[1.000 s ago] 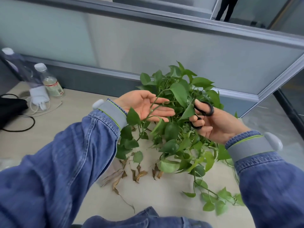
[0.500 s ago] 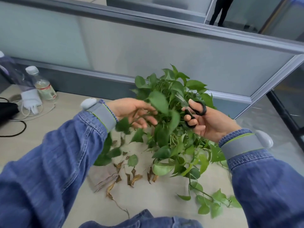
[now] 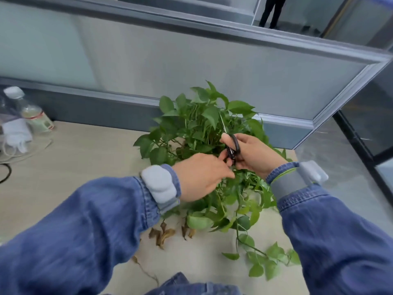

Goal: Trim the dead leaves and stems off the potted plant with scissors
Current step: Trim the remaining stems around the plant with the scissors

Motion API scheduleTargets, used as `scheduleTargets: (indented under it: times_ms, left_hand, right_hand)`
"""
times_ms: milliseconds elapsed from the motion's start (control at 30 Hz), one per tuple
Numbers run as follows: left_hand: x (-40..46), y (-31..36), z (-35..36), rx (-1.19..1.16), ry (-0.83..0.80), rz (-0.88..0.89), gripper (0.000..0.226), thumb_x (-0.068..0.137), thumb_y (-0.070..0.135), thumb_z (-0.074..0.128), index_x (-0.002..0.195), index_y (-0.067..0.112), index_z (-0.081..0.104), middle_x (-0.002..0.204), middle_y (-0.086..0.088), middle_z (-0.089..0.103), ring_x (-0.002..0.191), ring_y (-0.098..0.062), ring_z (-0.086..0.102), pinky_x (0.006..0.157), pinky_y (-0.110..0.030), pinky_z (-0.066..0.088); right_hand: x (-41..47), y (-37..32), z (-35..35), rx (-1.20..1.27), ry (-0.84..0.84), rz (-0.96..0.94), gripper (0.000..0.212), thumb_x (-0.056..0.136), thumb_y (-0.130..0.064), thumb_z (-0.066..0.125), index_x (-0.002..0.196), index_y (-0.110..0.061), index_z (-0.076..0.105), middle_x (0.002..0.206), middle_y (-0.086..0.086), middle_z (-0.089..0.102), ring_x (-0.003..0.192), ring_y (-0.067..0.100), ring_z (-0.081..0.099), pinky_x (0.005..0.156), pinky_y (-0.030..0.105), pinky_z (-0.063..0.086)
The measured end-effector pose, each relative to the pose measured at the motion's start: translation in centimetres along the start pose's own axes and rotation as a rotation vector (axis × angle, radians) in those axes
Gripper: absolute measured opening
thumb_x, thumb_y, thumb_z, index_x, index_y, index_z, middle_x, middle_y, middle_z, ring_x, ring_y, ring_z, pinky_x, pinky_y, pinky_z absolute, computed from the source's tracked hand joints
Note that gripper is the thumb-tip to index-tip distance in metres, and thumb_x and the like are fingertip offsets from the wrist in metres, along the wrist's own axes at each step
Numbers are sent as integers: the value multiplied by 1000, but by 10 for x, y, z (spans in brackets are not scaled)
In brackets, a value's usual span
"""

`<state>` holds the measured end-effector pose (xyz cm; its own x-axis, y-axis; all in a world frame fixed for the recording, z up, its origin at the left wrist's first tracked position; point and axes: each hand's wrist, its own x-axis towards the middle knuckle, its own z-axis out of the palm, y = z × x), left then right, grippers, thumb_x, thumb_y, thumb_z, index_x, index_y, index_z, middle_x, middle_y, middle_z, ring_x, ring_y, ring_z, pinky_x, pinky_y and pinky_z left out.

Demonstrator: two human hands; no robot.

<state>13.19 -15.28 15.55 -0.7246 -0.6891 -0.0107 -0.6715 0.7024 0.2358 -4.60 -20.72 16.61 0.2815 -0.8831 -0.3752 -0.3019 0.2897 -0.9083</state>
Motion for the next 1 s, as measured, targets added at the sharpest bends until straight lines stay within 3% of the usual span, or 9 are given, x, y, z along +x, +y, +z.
scheduleTargets:
  times_ms: [100,233,367,467,600,733,800,900,1000]
  left_hand:
    - [-3,-14,29,350,-135,68,36,100,29,32,132,39,47,143,15,40,142,-16,20,116,-55,0]
    - [-18,-42,36,242,123,-15,45,93,58,33,107,31,65,139,5,49,141,-18,16,116,-48,-12]
    - [-28,-66,32,317,148,-72,35,86,47,44,87,28,74,138,4,51,139,-25,30,117,-55,3]
    - [-33,-82,38,188,163,-240,41,83,53,58,115,29,61,146,5,39,141,-22,28,119,-49,5]
    - [-38,-95,47,107,171,-340,61,77,45,69,131,29,47,146,4,37,139,-20,30,119,-41,8]
    - [-48,-101,42,253,148,-304,12,84,31,63,93,24,66,145,1,42,137,-26,33,117,-47,12]
    - [-51,-103,42,260,95,-332,12,87,29,60,95,24,68,148,2,39,137,-25,32,117,-46,12]
    - [-46,-101,32,98,-43,-422,32,88,30,58,120,30,58,148,7,37,137,-19,30,117,-39,13]
    - [-37,-96,9,-7,-210,-433,36,89,20,57,124,31,57,146,8,42,130,-16,39,108,-36,32]
  right_hand:
    - [2,2,3,-70,-19,13,53,90,-62,57,119,-17,57,94,7,78,67,14,65,56,26,43]
    - [3,13,-3,-170,67,22,49,91,-63,54,119,-22,55,98,-1,78,72,14,65,59,28,47]
    - [2,17,-5,-110,139,22,45,91,-59,57,117,-22,56,98,-1,78,69,13,65,53,24,49]
    - [1,18,-3,-61,163,46,47,91,-56,59,118,-18,56,99,3,76,66,15,63,53,26,49]
    - [-2,18,-1,-56,133,68,49,91,-58,59,119,-18,56,99,6,77,65,14,63,55,27,49]
    - [-8,14,-3,-47,68,25,52,91,-60,56,122,-18,56,96,6,78,65,14,66,51,23,47]
    - [-10,11,-4,-7,68,-4,53,92,-60,56,123,-17,56,96,8,78,66,15,67,50,22,47]
    - [-12,2,-3,54,90,-55,50,94,-56,56,121,-14,57,96,10,78,65,17,65,50,23,45]
    - [-13,-7,-2,118,106,-121,45,96,-51,56,119,-12,58,96,12,78,64,18,63,50,24,44]
